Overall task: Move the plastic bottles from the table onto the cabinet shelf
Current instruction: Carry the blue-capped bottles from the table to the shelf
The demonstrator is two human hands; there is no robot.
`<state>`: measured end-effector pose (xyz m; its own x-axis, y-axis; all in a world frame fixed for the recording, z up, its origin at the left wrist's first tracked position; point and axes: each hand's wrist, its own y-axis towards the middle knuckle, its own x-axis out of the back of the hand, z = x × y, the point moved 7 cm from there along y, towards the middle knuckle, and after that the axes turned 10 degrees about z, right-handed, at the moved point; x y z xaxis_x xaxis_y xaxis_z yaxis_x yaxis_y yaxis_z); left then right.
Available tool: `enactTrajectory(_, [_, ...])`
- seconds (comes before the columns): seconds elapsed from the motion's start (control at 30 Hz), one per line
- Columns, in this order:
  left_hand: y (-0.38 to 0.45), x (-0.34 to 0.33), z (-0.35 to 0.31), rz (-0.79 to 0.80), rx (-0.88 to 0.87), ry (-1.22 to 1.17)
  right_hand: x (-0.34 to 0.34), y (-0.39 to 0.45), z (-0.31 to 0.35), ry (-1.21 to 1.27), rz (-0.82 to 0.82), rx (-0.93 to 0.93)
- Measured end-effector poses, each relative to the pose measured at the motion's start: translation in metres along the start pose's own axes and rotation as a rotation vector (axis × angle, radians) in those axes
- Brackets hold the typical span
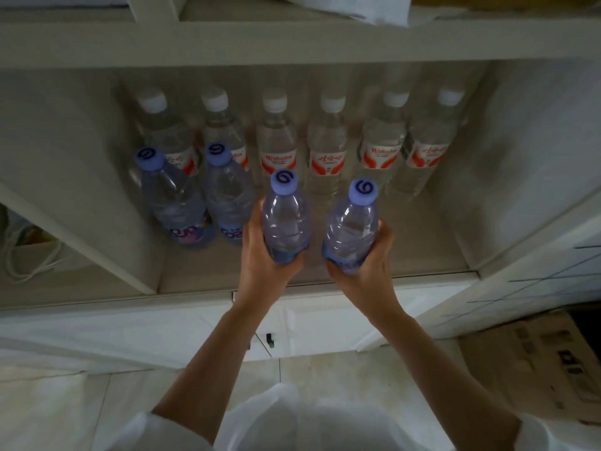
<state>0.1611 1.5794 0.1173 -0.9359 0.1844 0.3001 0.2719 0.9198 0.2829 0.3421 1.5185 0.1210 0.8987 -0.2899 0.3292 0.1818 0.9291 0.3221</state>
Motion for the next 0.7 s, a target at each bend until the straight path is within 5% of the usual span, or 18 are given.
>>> enactTrajectory(0.23, [-0.005, 0.002, 0.001, 0.106, 0.107, -0.032, 0.011, -0.007, -0.007, 0.072, 0.148, -0.080])
enactTrajectory(0.43, [-0.020, -0.006, -0.019, -0.162, 0.152, 0.361, 0.010, -0.005, -0.016, -0.041, 0.133, -0.131])
enactTrajectory(0.7, [-0.011, -0.007, -0.016, -0.240, 0.150, 0.368, 0.005, 0.018, -0.024, -0.096, 0.152, -0.111])
